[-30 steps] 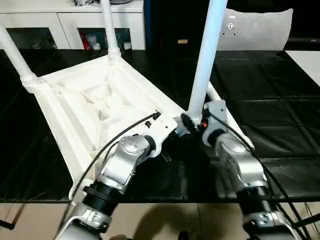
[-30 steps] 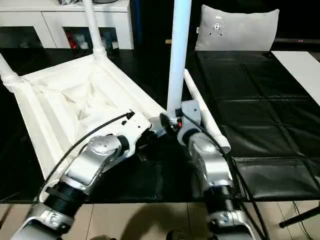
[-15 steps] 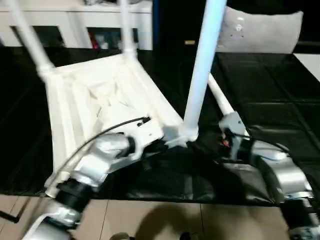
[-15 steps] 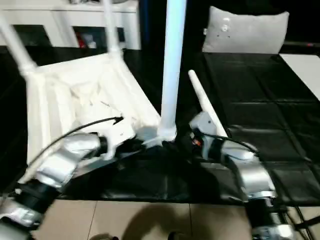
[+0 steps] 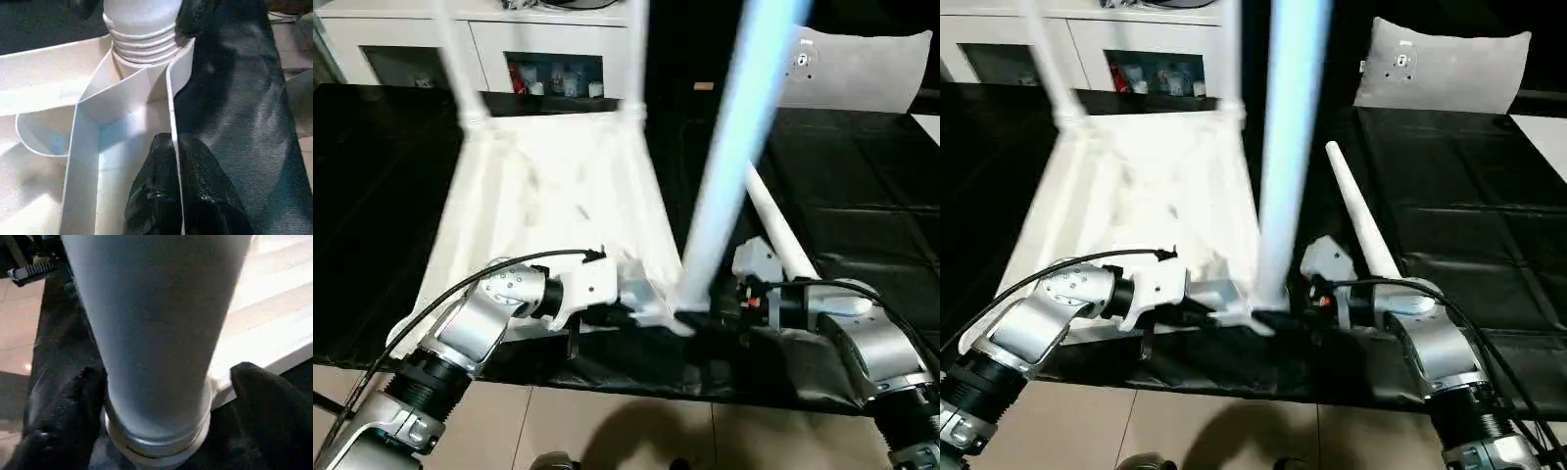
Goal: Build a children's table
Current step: Rotate leg to tighten
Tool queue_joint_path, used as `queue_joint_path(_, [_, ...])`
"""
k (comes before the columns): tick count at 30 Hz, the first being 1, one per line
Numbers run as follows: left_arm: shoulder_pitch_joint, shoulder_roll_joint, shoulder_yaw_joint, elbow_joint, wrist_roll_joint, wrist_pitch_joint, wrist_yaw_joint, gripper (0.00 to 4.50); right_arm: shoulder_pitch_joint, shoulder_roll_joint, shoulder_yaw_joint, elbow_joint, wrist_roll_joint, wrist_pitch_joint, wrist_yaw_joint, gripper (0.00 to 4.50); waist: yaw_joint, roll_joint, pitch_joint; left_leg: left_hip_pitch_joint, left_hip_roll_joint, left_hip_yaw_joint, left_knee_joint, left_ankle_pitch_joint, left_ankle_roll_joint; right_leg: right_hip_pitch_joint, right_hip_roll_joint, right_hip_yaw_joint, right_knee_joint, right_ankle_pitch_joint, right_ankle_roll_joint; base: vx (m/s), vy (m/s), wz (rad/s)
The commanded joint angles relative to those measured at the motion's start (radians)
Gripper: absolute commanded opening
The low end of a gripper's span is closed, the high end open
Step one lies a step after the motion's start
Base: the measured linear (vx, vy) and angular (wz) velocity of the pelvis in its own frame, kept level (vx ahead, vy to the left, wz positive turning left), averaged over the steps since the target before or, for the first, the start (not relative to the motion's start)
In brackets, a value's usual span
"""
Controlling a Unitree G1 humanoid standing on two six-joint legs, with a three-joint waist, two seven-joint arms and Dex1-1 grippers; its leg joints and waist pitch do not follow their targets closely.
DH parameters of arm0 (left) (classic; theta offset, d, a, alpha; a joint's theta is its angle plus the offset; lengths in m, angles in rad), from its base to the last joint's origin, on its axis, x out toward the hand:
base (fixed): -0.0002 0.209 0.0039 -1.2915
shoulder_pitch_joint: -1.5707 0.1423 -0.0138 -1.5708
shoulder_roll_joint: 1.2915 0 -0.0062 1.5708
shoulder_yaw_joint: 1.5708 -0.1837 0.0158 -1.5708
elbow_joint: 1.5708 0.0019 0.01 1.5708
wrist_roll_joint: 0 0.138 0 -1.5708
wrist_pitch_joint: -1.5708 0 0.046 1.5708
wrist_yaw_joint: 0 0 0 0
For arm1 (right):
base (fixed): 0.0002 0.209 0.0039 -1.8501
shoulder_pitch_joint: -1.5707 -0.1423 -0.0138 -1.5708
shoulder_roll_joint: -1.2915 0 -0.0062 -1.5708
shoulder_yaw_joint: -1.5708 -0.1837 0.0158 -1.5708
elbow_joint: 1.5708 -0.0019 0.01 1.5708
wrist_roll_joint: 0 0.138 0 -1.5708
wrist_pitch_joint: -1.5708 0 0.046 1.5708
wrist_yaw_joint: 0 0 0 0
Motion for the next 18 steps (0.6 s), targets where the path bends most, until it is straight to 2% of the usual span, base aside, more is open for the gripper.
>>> queue_joint_path(1, [0.001,0.005,-0.047,-0.019,0.008,-0.012,-0.044,0.00,-0.023,-0.007,0.008,0.005,0.004,0.006,0.010,3.77,-0.006,-0.012,-0.067,-0.004,0.031,0.004,-0.066,-0.144,0.068,0.062,-0.073,0.048,-0.073,-0.318,-0.164,0.000,0.000,0.00])
queue_joint_path(5, [0.001,0.006,-0.047,-0.020,0.007,-0.016,-0.054,0.00,-0.027,-0.007,0.009,0.010,0.012,0.014,0.020,3.59,-0.008,-0.011,-0.068,-0.005,0.031,0.003,-0.066,-0.133,0.071,0.063,-0.072,0.047,-0.070,-0.295,-0.172,0.000,0.000,0.00])
queue_joint_path(6, [0.001,0.007,-0.048,-0.020,0.007,-0.018,-0.059,0.00,-0.028,-0.008,0.010,0.012,0.016,0.019,0.026,3.33,-0.008,-0.012,-0.068,-0.006,0.031,0.003,-0.065,-0.133,0.072,0.064,-0.072,0.047,-0.070,-0.295,-0.172,0.000,0.000,0.00])
queue_joint_path(10, [0.003,0.012,-0.051,-0.021,0.003,-0.017,-0.066,0.00,-0.023,-0.017,0.018,0.002,0.028,0.058,0.057,3.13,-0.007,-0.012,-0.068,-0.007,0.031,0.003,-0.064,-0.120,0.075,0.064,-0.072,0.047,-0.068,-0.281,-0.176,0.000,0.000,0.00])
queue_joint_path(13, [0.005,0.014,-0.051,-0.022,0.003,-0.016,-0.069,0.00,-0.020,-0.016,0.020,0.003,0.027,0.057,0.056,2.82,-0.006,-0.012,-0.069,-0.007,0.030,0.004,-0.063,-0.120,0.074,0.064,-0.072,0.048,-0.068,-0.280,-0.178,0.000,0.000,0.00])
queue_joint_path(18, [0.015,0.012,-0.043,-0.029,-0.007,0.003,-0.066,0.00,-0.003,-0.003,0.027,-0.018,0.036,0.077,0.051,2.68,-0.007,-0.012,-0.068,-0.005,0.031,0.004,-0.064,-0.120,0.074,0.064,-0.072,0.047,-0.068,-0.278,-0.179,0.000,0.000,0.00])
